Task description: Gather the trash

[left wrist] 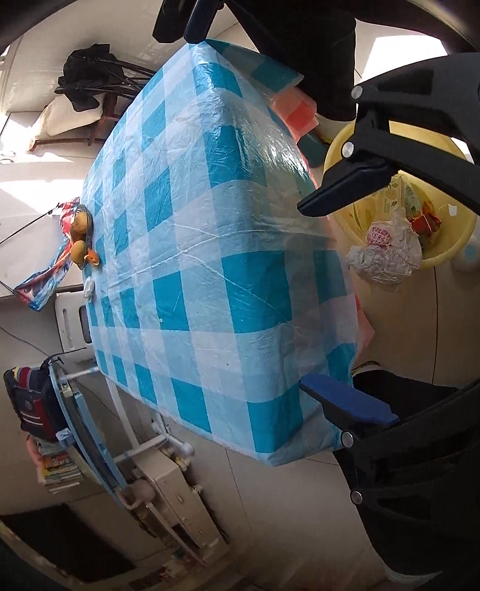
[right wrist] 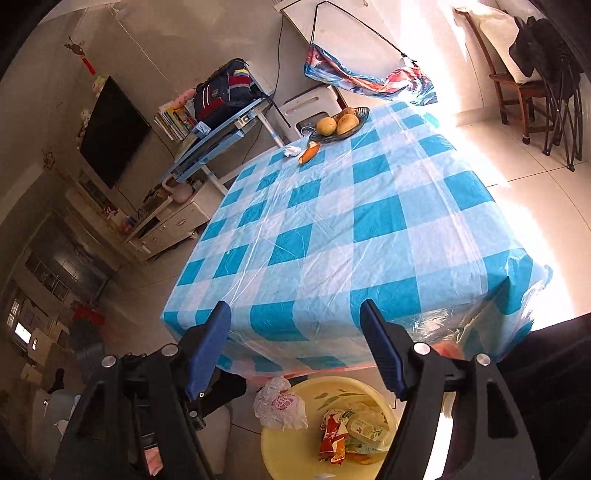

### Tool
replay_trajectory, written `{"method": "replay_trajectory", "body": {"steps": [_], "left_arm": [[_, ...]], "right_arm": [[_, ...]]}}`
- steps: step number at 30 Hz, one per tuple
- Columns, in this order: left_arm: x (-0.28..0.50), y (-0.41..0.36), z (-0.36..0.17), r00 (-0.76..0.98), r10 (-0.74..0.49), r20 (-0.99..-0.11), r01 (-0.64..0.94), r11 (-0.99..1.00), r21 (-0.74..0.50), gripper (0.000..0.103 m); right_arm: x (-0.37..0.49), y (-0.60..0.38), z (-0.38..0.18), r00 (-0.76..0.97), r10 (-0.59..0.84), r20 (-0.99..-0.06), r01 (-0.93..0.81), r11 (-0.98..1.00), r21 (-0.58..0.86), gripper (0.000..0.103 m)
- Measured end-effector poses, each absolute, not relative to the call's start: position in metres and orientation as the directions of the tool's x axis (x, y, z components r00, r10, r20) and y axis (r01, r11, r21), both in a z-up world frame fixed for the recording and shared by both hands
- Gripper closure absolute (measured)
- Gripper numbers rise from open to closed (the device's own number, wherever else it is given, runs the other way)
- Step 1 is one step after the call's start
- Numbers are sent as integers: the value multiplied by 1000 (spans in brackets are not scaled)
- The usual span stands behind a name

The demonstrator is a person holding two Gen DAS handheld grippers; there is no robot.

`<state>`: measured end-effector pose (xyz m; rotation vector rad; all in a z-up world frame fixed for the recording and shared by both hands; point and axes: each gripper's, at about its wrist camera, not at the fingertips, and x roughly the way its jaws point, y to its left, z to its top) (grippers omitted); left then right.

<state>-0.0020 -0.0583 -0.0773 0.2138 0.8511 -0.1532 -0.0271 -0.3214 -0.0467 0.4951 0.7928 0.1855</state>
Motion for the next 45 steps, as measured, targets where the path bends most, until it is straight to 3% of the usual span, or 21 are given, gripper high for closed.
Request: {"method": "replay_trajectory", "body": {"steps": [5,10,35,45], "left_arm": [[9,-26,-67,682,1,-732,60,997,58,12],[11,-12,-65,691,19,-722,-3,1000,23,11],[10,-14,-65,694,22,-720,-7,1000,25,11],[29,7,-35,722,-42,-690,-9,998,-70,9]], "right_arm": [[-27,-316,-50,685,323,-653,10,892,452,29],[-26,-313,-52,680,314,-662,6,901,433,28],[-27,-302,-54,668,295,-683,-15,923,385,28],[21,-295,-29,667,316,-674,-97,935,342,28]]}}
